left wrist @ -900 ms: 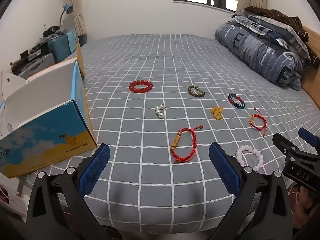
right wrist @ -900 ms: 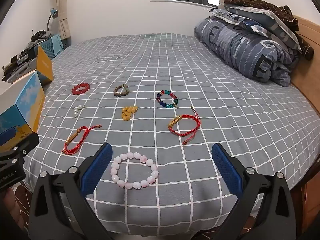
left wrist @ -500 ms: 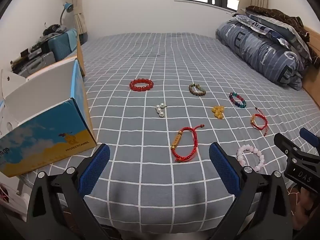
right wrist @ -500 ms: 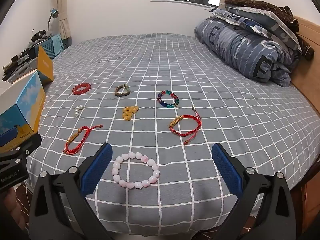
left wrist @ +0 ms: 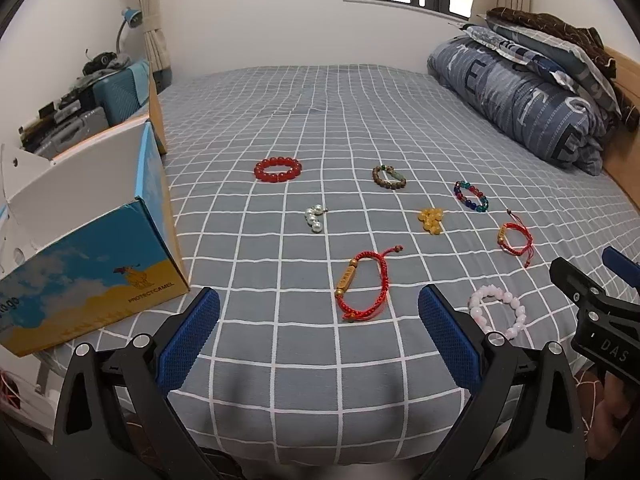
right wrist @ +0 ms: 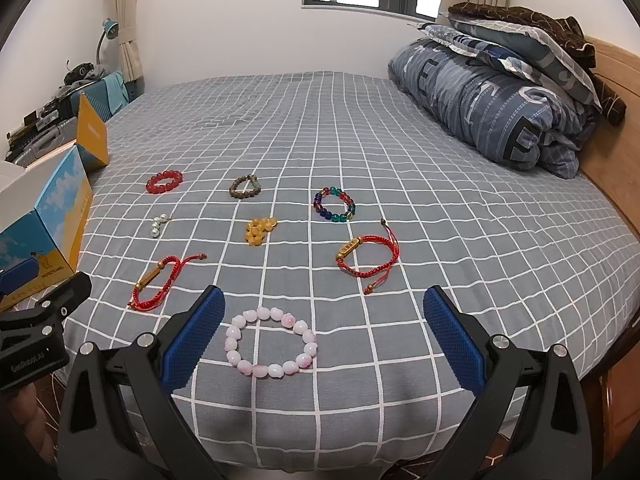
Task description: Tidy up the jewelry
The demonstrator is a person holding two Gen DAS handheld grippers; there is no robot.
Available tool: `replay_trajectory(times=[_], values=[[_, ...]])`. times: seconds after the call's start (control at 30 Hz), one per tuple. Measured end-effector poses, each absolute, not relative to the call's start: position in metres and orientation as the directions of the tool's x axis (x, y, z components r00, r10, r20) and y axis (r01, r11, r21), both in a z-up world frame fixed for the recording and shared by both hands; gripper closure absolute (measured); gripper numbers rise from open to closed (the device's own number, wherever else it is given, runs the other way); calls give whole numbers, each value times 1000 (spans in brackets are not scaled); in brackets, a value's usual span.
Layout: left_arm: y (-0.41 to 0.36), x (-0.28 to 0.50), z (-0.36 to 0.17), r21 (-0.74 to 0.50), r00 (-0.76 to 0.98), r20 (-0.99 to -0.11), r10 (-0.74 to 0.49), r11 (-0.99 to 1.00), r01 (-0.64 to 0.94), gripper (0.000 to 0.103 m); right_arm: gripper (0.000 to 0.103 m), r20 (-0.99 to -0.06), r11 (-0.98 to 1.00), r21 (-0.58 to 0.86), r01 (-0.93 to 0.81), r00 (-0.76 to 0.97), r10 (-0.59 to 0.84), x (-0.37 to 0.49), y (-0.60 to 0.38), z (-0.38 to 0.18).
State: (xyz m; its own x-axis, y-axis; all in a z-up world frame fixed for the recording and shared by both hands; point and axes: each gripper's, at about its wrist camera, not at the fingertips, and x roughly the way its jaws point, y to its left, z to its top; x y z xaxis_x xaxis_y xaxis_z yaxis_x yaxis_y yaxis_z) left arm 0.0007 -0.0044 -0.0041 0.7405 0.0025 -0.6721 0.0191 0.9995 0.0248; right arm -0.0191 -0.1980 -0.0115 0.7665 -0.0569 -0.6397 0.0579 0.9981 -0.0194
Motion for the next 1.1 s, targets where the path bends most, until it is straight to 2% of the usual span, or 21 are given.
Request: replay_trajectory(times=[1.1], values=[[-9, 2, -5, -8, 737, -676, -22, 1000, 22, 6, 7, -651, 999, -11, 42, 758, -39, -14, -199, -18]])
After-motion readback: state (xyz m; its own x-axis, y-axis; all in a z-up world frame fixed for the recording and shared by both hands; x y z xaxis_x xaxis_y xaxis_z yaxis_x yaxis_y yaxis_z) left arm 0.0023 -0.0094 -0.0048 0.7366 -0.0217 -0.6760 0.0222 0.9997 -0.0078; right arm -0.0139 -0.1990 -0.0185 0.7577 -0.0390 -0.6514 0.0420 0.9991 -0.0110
